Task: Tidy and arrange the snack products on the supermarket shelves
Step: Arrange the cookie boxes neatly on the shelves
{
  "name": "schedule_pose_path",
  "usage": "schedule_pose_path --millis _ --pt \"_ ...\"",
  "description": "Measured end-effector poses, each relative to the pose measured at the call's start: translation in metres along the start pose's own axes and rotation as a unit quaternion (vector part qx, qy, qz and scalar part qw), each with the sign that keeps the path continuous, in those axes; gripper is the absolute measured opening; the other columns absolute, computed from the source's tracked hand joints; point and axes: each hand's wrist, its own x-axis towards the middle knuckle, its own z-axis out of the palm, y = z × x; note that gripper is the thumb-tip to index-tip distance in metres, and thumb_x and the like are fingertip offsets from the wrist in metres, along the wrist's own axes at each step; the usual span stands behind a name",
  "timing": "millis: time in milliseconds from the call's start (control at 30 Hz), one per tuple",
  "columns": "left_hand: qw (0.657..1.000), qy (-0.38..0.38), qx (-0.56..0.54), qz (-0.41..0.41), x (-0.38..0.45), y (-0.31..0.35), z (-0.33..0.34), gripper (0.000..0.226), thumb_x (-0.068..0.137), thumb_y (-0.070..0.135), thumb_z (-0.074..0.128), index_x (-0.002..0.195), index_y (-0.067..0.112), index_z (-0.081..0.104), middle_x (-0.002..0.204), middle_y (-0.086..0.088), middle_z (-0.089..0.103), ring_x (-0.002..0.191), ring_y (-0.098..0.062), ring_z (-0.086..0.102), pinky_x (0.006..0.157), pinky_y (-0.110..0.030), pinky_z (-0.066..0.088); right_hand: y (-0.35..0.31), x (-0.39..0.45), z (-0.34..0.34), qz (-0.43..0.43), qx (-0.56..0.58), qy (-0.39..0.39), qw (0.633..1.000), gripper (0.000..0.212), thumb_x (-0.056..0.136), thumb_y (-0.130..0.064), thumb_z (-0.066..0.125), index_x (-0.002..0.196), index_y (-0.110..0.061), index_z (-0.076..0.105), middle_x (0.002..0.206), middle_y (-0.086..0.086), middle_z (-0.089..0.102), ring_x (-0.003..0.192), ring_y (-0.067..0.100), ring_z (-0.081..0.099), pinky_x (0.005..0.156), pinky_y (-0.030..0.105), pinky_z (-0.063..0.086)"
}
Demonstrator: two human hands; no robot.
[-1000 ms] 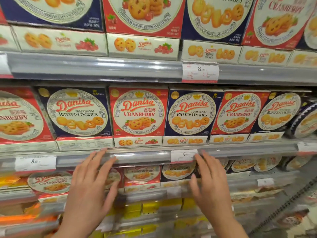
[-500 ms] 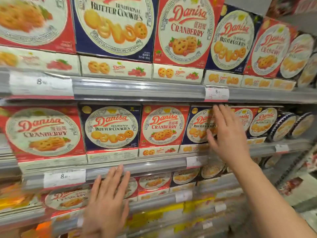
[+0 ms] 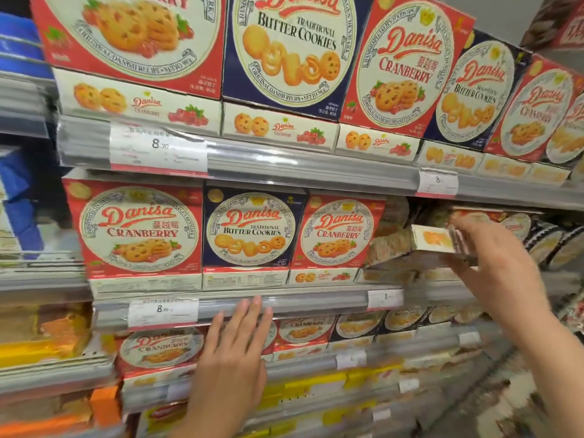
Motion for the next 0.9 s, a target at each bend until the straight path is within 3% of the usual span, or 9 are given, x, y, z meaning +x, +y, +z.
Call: schedule_pose_path --millis 133,233,300,367,433,567,700,800,900 --pt "1.000 -0.007 -0.006 -0.004 0.001 0.007 -0.012 0.087 0.074 0.032 0.068 0.154 0.014 0.040 0.163 -0.008 0.031 0.150 -0.028 0.031 0.118 -0.054 0.025 0.002 -0.026 -0.010 -0.048 -0.005 -0.015 0.999 0.061 0.064 0.001 0.091 0.120 0.003 0.067 0.116 0.019 0.061 0.102 0.041 0.058 0.077 0.055 0.055" --pt "0.997 0.050 -0.052 -0.014 0.006 0.012 -0.035 0.063 0.084 0.035 0.057 0.144 0.016 0.054 0.158 -0.004 0.040 0.144 -0.025 0.041 0.118 -0.050 0.024 -0.002 -0.050 -0.014 -0.030 0.035 -0.037 0.998 0.057 0.066 -0.003 0.090 0.118 -0.003 0.068 0.118 0.012 0.059 0.104 0.039 0.059 0.079 0.054 0.055" --pt "0.992 0.103 -0.070 -0.017 0.019 0.013 -0.061 0.056 0.089 0.035 0.049 0.142 0.018 0.053 0.157 -0.001 0.041 0.144 -0.023 0.038 0.119 -0.048 0.021 -0.006 -0.069 -0.010 -0.022 0.092 -0.044 0.995 0.056 0.070 -0.023 0.089 0.120 -0.012 0.064 0.122 0.005 0.059 0.109 0.031 0.059 0.089 0.045 0.051" --pt "0.986 0.150 -0.070 -0.014 0.039 0.012 -0.089 0.056 0.091 0.029 0.053 0.146 0.015 0.049 0.159 -0.004 0.037 0.149 -0.025 0.032 0.122 -0.048 0.019 -0.015 -0.084 -0.005 -0.011 0.156 -0.058 0.986 0.054 0.086 -0.060 0.062 0.124 -0.022 0.059 0.128 -0.004 0.058 0.116 0.019 0.057 0.098 0.035 0.045" --pt "0.982 0.180 -0.049 -0.018 0.059 0.009 -0.112 0.062 0.090 0.025 0.057 0.149 0.010 0.046 0.160 -0.009 0.035 0.151 -0.027 0.027 0.123 -0.052 0.022 -0.027 -0.094 0.002 0.005 0.213 -0.078 0.974 0.058 0.090 -0.069 0.048 0.125 -0.025 0.059 0.129 -0.008 0.060 0.117 0.012 0.056 0.100 0.024 0.041" --pt "0.985 0.165 0.040 -0.028 0.090 -0.001 -0.138 0.068 0.092 0.030 0.050 0.154 0.005 0.035 0.162 -0.017 0.030 0.152 -0.034 0.021 0.121 -0.057 0.022 -0.056 -0.109 0.011 0.042 0.289 -0.097 0.951 0.050 0.077 -0.048 0.068 0.125 -0.038 0.056 0.125 -0.027 0.059 0.111 0.004 0.057 0.095 0.016 0.038" --pt "0.982 0.146 0.103 -0.062 0.108 -0.007 -0.148 0.069 0.093 0.032 0.055 0.152 0.003 0.034 0.150 -0.022 0.042 0.143 -0.041 0.033 0.120 -0.060 0.023 -0.058 -0.115 0.013 0.111 0.344 -0.119 0.925 0.066 0.073 -0.028 0.089 0.118 -0.058 0.051 0.118 -0.033 0.059 0.107 -0.003 0.058 0.085 0.011 0.041" --pt "0.980 0.121 0.131 -0.086 0.117 -0.004 -0.151 0.072 0.087 0.032 0.067 0.147 0.003 0.040 0.139 -0.023 0.051 0.132 -0.044 0.042 0.117 -0.062 0.027 -0.055 -0.117 0.010 0.176 0.409 -0.115 0.888 0.060 0.072 -0.032 0.089 0.110 -0.062 0.054 0.108 -0.033 0.066 0.099 -0.005 0.062 0.077 0.011 0.046" --pt "0.978 0.120 0.140 -0.094 0.120 0.002 -0.152 0.071 0.084 0.031 0.072 0.142 0.002 0.045 0.137 -0.026 0.051 0.128 -0.046 0.044 0.117 -0.063 0.026 -0.047 -0.123 0.016 0.265 0.506 -0.095 0.816 0.048 0.068 -0.050 0.084 0.110 -0.050 0.061 0.102 -0.020 0.074 0.095 0.002 0.069 0.078 0.023 0.054"
